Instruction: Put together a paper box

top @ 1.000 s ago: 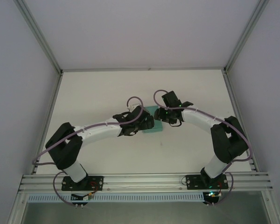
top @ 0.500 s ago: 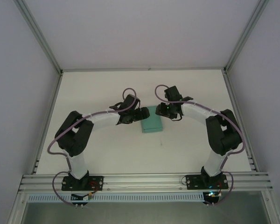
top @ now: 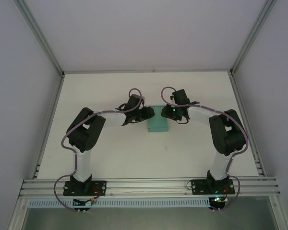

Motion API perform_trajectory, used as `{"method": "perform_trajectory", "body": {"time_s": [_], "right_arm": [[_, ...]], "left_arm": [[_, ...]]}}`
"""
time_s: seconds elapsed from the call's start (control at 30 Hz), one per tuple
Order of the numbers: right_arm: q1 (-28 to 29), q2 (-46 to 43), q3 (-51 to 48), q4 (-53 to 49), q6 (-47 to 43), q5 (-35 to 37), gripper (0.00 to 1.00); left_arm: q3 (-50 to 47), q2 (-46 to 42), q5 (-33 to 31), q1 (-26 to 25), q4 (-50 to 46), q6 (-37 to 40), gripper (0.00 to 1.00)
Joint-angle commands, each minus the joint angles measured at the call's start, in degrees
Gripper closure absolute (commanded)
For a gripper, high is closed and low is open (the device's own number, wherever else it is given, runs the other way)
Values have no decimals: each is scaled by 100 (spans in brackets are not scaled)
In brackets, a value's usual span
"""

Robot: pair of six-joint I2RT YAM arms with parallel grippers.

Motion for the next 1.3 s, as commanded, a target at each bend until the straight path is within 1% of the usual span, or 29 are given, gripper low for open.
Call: {"method": "perform_trajectory", "body": {"time_s": [0.0,0.1,0.23,0.27,0.37,0.67,0.73,0.9,0.93,1.03,1.17,1.27], "right_arm": [[205,276,-331,277,-181,-886,68],[188,305,-384,384,-191,-1002,68],[175,302,-419,446,-182,-1009,68],[170,303,-427,455,-182,-1014,68],[172,316,-445,494,-192,-1042,68],[146,231,-511,596,-161,-1051,67],[134,175,-503,547,-173,-1027,65],[99,15,-294,220,-173,-771,59],[89,-15,-240,164,-173,-716,55],[74,-84,-65,-45,-128,-567,52],[55,-90,152,-362,-147,-341,51],[38,-82,308,-595,-180,-153,48]], "left_arm": [[-342,422,667,-162,588,-338,70],[-582,493,763,-162,979,-523,81],[-861,540,679,-155,1317,-754,89],[-930,547,643,-160,1394,-805,94],[-1023,581,587,-162,1459,-874,100],[-1221,653,604,-166,1831,-1059,100],[-1247,598,569,-171,1812,-1051,100],[-1198,334,261,-167,1202,-825,100],[-1185,298,223,-170,1080,-800,100],[-1147,240,138,-180,877,-769,100],[-988,74,-78,-234,408,-628,84],[-812,-147,-350,-311,-98,-414,67]]}}
